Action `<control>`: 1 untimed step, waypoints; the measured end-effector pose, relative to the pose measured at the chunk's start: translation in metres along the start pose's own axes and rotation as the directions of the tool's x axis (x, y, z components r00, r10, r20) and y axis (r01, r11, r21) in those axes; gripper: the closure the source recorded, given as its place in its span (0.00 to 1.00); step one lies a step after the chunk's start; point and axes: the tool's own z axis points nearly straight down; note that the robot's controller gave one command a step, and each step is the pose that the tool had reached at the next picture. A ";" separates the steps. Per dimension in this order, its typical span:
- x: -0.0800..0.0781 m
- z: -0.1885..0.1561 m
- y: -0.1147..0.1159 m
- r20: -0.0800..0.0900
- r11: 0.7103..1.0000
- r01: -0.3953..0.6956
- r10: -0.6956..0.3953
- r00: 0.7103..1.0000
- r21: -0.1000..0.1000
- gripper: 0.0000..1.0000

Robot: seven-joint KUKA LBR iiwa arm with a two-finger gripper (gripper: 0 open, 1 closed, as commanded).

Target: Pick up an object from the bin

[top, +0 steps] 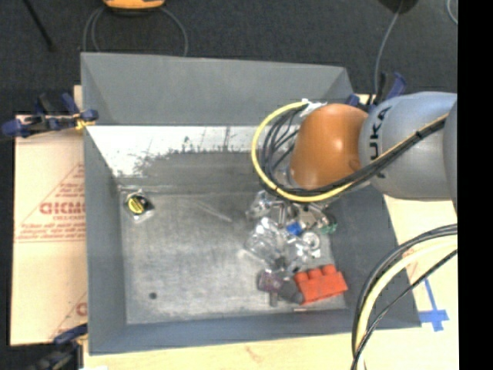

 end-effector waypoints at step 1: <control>-0.002 -0.056 -0.001 -0.016 1.000 -0.007 0.007 1.000 0.001 1.00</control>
Offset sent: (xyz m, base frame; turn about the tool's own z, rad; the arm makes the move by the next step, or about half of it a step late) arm 0.0001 0.0000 0.0528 0.0000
